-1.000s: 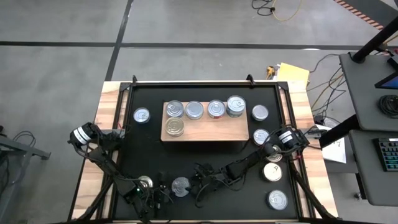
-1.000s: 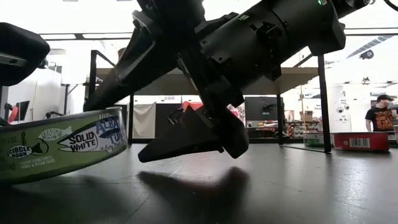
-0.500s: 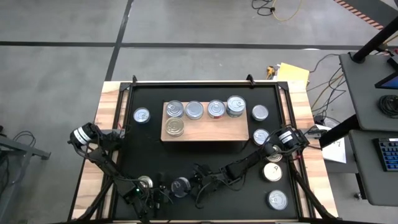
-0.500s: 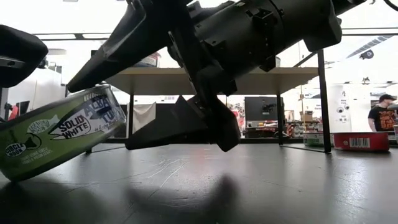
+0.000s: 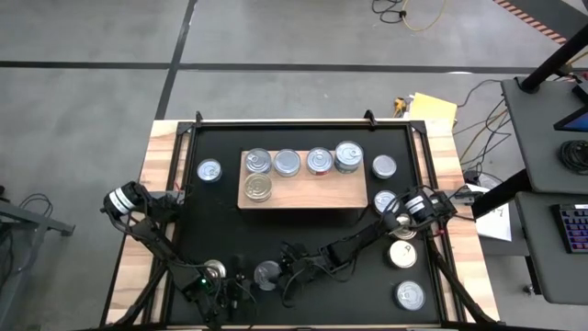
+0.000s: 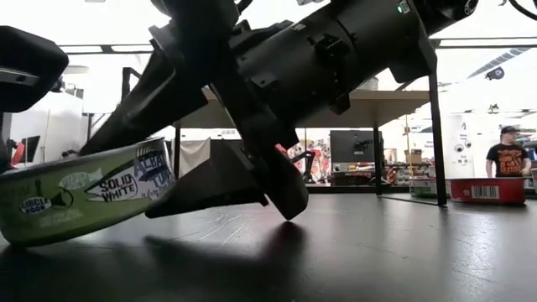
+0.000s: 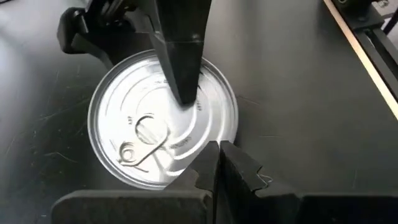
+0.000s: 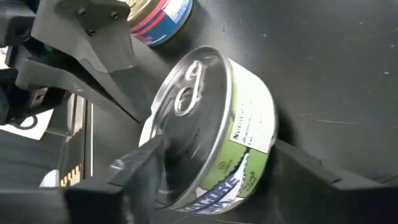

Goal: Stack canned seafood by type on shelf
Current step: Put the green tuna can on the shelf

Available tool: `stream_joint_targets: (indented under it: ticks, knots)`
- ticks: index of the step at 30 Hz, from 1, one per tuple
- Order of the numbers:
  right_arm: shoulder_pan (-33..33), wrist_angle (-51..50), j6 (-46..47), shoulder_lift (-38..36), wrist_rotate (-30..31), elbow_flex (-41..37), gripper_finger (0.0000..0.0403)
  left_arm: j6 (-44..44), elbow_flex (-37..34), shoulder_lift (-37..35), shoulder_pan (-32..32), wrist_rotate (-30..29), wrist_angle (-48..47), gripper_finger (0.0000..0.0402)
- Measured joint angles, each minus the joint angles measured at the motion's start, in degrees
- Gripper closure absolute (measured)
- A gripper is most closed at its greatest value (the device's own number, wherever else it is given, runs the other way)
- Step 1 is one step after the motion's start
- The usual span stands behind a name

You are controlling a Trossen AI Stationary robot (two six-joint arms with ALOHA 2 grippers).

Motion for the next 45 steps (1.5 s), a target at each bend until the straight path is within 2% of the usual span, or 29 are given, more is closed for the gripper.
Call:
stream_joint_targets:
  ticks: [6, 8, 12, 17, 19, 22, 26, 29, 31, 35, 38, 42, 45]
  knots:
    - [-0.2, -1.2, -0.6, -0.9, -1.0, 0.2, 0.0271, 1.4, 0.5, 0.0, 0.0, -1.9, 0.0, 0.0402]
    - [-0.3, -3.4, -2.0, -1.7, -1.6, 0.2, 0.0271, 3.3, 1.4, 0.0, 0.0, -3.3, 0.0, 0.0402]
    - [-0.3, -14.4, -5.4, -6.5, -0.6, 0.0, 0.0271, 7.9, 4.4, -0.2, -0.1, -6.9, -1.8, 0.0402]
    - [1.5, -30.8, -6.6, -13.5, 7.4, -1.2, 0.0271, 12.5, 6.1, -1.5, -0.6, -17.6, -4.1, 0.0402]
    - [2.8, -33.1, -6.1, -16.6, 10.5, -2.6, 0.0271, 15.1, 6.1, -3.0, -0.8, -21.7, -4.1, 0.0402]
    - [4.5, -32.3, -5.1, -21.2, 12.9, -6.4, 0.0271, 20.2, 5.9, -5.8, -0.9, -22.2, -2.7, 0.0402]
    - [6.1, -27.0, -4.5, -26.3, 16.9, -13.6, 0.0271, 30.7, 4.9, -10.0, -0.5, -13.4, 4.2, 0.0402]
    - [6.5, -15.5, -4.9, -29.8, 18.8, -20.6, 0.0271, 39.6, 3.4, -12.8, 0.3, -4.1, 12.2, 0.0402]
    - [6.6, -4.6, -6.8, -31.0, 19.2, -25.7, 0.0271, 43.7, 1.4, -14.4, 0.8, -1.6, 18.4, 0.0402]
    - [6.6, 16.3, -10.9, -30.4, 20.1, -33.9, 0.0271, 46.2, -4.7, -16.8, 2.5, -1.4, 30.7, 0.0402]
    - [6.5, 27.0, -12.9, -29.4, 22.3, -37.0, 0.0271, 45.3, -10.0, -17.2, 4.3, -1.4, 44.8, 0.0402]
    - [6.5, 31.0, -15.6, -29.0, 23.3, -37.9, 0.0271, 42.5, -14.9, -16.3, 6.6, -3.2, 62.3, 0.0402]
    - [6.6, 31.3, -18.5, -29.1, 23.5, -37.1, 0.0271, 37.4, -16.5, -16.0, 8.0, -7.2, 66.6, 0.0401]
